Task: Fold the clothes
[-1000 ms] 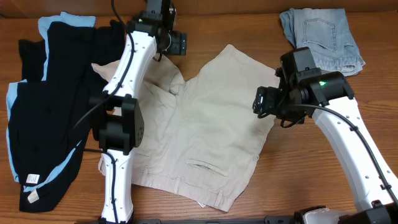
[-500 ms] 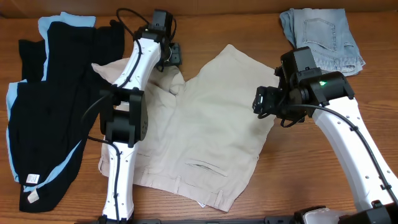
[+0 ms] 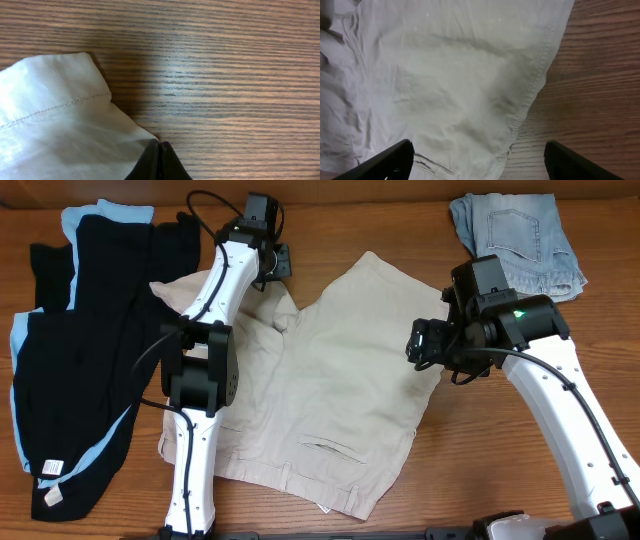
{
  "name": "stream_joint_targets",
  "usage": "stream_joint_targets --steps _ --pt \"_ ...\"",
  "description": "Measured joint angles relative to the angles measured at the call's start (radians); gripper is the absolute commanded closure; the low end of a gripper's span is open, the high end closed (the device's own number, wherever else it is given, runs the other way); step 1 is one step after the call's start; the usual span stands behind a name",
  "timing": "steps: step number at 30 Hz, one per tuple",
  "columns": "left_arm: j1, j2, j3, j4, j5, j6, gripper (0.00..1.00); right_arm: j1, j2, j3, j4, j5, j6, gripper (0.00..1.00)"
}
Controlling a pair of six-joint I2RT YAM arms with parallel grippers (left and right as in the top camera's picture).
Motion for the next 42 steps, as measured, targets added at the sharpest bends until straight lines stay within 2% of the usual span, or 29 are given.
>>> stream_joint_targets --steps 8,21,24,27,32,33,36,42 --pt "-0.035 0.0 0.053 0.03 0.004 0.021 0.96 0.0 0.0 0.0 0.011 0.0 0.0 0.13" --pt "-0.254 0.0 0.1 0.193 -0.071 0.177 0.96 0.0 0.0 0.0 0.016 0.003 -0.014 0.13" --pt "-0.308 0.0 0.1 0.203 -0.143 0.212 0.76 0.0 0.0 0.0 0.036 0.004 -0.014 0.13" --pt "-0.349 0.0 0.101 0.204 -0.215 0.225 0.46 0.0 0.0 0.0 0.089 0.008 -0.017 0.13" --pt "-0.35 0.0 0.103 0.175 -0.276 0.231 0.04 -0.022 0.021 0.0 0.206 0.01 -0.021 0.13" --pt "-0.34 0.0 0.106 0.151 -0.283 0.233 0.0 -0.031 0.038 0.0 0.226 0.011 -0.022 0.12" --pt "-0.302 0.0 0.13 0.046 -0.296 0.211 0.0 -0.054 0.105 0.0 0.259 0.011 -0.022 0.13" --pt "-0.217 -0.021 0.29 -0.303 -0.206 0.176 0.0 -0.104 0.296 0.0 0.273 0.029 -0.021 0.16"
